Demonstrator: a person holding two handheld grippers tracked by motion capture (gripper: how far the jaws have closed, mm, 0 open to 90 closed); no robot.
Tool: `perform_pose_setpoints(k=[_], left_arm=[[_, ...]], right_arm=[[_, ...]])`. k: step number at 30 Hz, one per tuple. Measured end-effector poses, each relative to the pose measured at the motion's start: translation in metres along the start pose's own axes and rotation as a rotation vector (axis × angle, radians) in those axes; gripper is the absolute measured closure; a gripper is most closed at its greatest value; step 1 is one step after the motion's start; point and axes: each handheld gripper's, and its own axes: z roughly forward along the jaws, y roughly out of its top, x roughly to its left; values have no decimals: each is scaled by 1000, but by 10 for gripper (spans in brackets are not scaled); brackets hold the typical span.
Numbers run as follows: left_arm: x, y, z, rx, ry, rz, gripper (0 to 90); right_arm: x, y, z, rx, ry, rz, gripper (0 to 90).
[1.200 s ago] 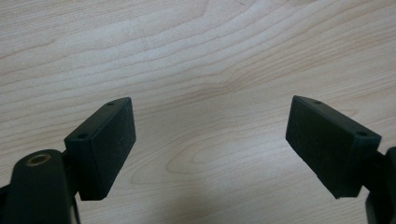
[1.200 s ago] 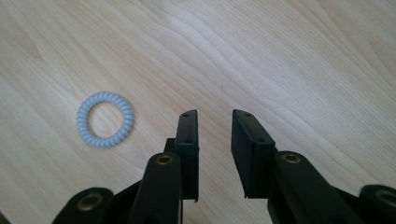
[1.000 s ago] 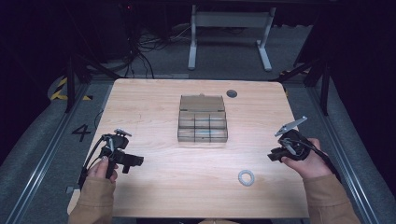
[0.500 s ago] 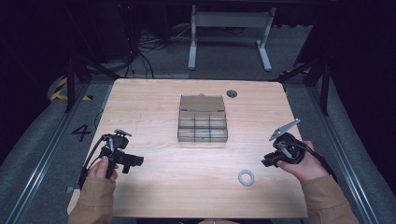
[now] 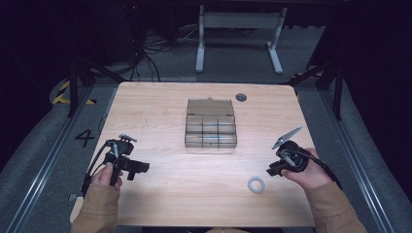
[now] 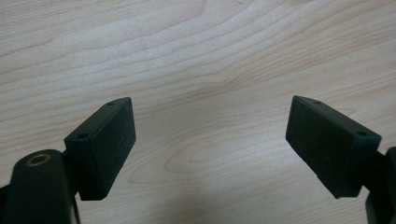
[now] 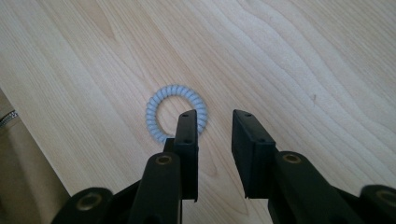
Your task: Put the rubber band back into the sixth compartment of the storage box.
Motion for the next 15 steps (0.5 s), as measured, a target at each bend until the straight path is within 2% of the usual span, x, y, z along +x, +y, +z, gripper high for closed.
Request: perform_pose_setpoints(k=[15], left_arm=[[0, 0, 0, -2, -2, -3, 166]], right_arm=[[4, 5, 22, 44, 1, -13, 718]])
